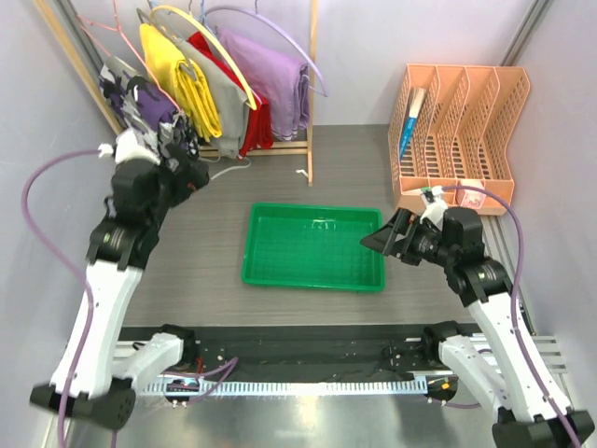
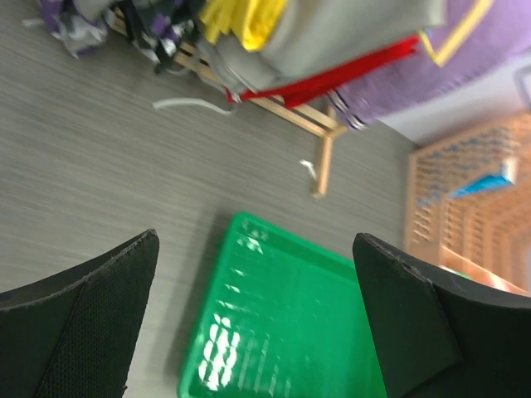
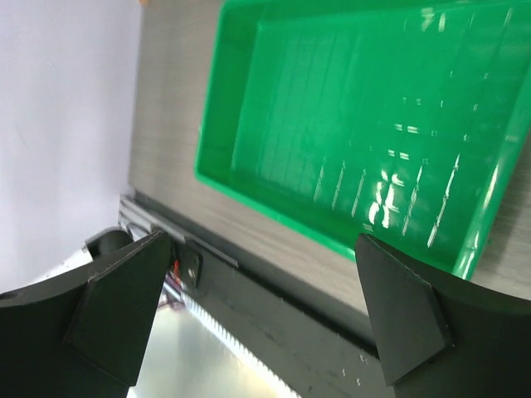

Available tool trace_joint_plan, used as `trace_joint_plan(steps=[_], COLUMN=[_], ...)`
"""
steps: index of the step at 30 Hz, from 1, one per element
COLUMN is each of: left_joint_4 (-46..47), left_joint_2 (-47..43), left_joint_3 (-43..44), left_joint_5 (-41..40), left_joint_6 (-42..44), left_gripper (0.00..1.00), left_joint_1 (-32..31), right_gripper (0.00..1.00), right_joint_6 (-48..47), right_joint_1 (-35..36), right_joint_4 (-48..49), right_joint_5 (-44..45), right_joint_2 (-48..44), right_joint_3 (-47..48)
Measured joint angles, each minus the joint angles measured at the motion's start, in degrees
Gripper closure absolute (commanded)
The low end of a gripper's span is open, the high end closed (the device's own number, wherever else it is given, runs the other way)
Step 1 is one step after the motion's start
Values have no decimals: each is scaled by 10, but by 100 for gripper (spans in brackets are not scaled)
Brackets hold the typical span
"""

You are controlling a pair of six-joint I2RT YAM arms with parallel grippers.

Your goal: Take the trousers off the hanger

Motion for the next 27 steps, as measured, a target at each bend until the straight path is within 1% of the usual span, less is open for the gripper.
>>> trace_joint_plan(steps=[4,5,7,8,10,12,15,17,23,27], left_joint_4=[27,29,36,40,52,69,113,145,275,360], left_joint_2=[103,126,165,181,207,226,248,259,320,391], left_joint_3=[51,68,98,111,129,140,144,144,144,154], left_joint_5=[-20,-20,-19,-15,0,7,23,35,87,136], left_joint_6=[9,5,-11,-21,-36,-44,-54,-59,-120,-172], left_gripper=[9,14,18,20,20,20,22,24,32,33], left_joint_1=[40,62,96,132,174,201,218,226,273,295], right_gripper=[0,1,0,0,0,0,0,0,0,0], right_joint_6=[-25,-27,-29,-29,-30,-33,-39,-42,-52,-57], right_joint_1=[16,17,17,17,17,17,17,17,17,17], right_joint_4=[-30,-39,-62,-75,-102,-123,-140,-146,-170,-177], right_joint_5=[-9,-9,-9,-9,-9,-10,-9,-9,9,22], right_joint_2=[50,58,71,79,99,120,149,160,191,219], right_joint_3=[29,34,49,63,103,156,234,262,299,325])
